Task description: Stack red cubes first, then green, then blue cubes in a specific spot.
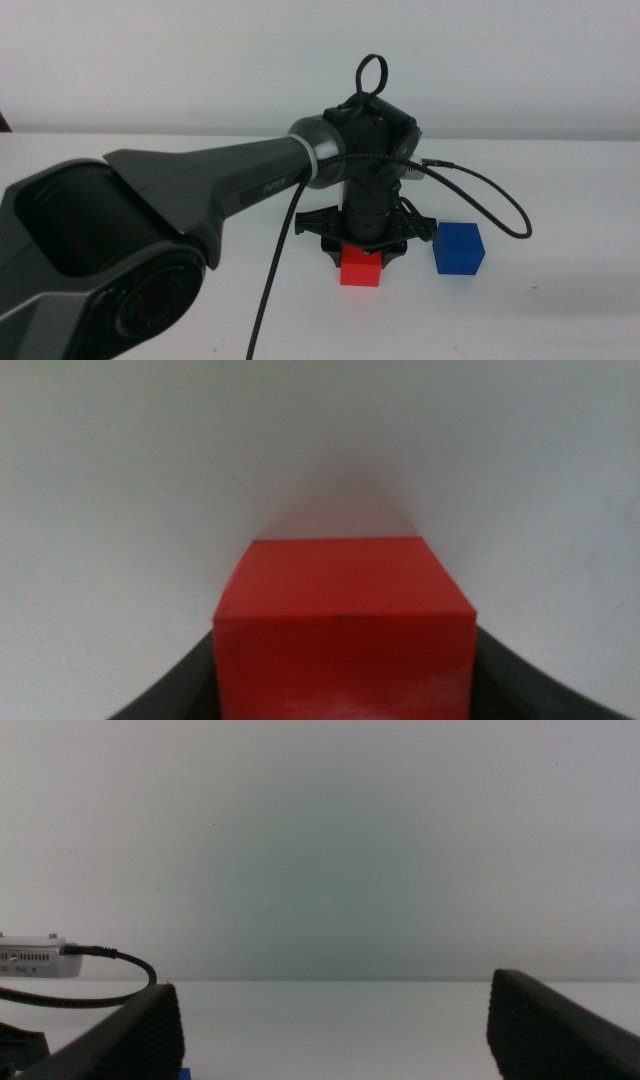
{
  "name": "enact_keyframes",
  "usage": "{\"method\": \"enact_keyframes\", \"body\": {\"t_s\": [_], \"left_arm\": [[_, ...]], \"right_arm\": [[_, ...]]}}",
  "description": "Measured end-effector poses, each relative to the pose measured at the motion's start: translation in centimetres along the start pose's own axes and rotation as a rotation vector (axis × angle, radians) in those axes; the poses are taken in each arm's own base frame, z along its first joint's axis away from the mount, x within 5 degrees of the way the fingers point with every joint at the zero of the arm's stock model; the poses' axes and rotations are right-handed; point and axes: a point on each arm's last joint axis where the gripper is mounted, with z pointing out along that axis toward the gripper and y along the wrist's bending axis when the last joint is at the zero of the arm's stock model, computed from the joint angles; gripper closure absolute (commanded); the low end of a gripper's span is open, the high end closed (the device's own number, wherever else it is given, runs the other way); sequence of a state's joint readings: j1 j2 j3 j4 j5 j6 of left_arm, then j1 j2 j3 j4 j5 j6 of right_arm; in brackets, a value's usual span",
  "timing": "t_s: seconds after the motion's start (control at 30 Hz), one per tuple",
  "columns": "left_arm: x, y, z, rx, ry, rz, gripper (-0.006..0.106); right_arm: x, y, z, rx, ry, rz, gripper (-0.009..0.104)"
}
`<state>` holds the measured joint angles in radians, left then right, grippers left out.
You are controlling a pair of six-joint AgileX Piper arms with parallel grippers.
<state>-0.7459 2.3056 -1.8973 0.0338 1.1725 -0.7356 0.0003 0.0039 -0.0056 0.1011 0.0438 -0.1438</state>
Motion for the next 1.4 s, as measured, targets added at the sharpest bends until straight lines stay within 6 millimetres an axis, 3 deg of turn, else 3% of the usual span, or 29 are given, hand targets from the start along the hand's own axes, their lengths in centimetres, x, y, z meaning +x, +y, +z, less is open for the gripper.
{"method": "enact_keyframes", "body": {"t_s": [0.07, 0.13, 0.33, 0.43, 0.6, 0.73, 0.8, 1.0, 1.1, 1.27, 1.4], "left_arm": [[0.0, 0.0, 0.0, -0.003, 0.003, 0.003, 0.073], [0.1, 0.0, 0.0, -0.007, 0.006, 0.003, 0.045], [0.3, 0.3, -0.1, -0.028, 0.026, 0.036, 0.006], [0.2, 0.5, -2.4, -0.012, -0.022, 0.055, 0.007], [0.1, 2.5, -10.3, -0.001, -0.226, 0.102, 0.007], [0.2, 7.1, -15.0, -0.004, -0.309, 0.070, 0.007], [-0.3, 10.9, -15.9, -0.034, -0.311, 0.043, 0.007], [-3.0, 21.9, -14.1, -0.141, -0.219, -0.027, 0.007], [-4.5, 25.5, -12.5, -0.093, -0.193, -0.032, 0.007], [-6.4, 28.9, -9.4, 0.002, -0.182, -0.103, 0.007], [-7.3, 29.3, -6.8, 0.003, -0.163, -0.107, 0.007]], "right_arm": [[0.0, 0.0, 0.0, 0.000, 0.000, 0.000, 0.014], [0.0, 0.0, 0.0, 0.000, 0.000, 0.000, 0.014], [0.0, 0.0, 0.0, 0.000, 0.000, 0.000, 0.014], [0.0, 0.0, 0.0, 0.000, 0.000, 0.000, 0.014], [0.0, 0.0, 0.0, 0.000, 0.000, 0.000, 0.014], [0.0, 0.0, 0.0, 0.000, 0.000, 0.000, 0.014], [0.0, 0.0, 0.0, 0.000, 0.000, 0.000, 0.014], [0.0, 0.0, 0.0, 0.000, 0.000, 0.000, 0.014], [0.0, 0.0, 0.0, 0.000, 0.000, 0.000, 0.014], [0.0, 0.0, 0.0, 0.000, 0.000, 0.000, 0.014], [0.0, 0.0, 0.0, 0.000, 0.000, 0.000, 0.014]]}}
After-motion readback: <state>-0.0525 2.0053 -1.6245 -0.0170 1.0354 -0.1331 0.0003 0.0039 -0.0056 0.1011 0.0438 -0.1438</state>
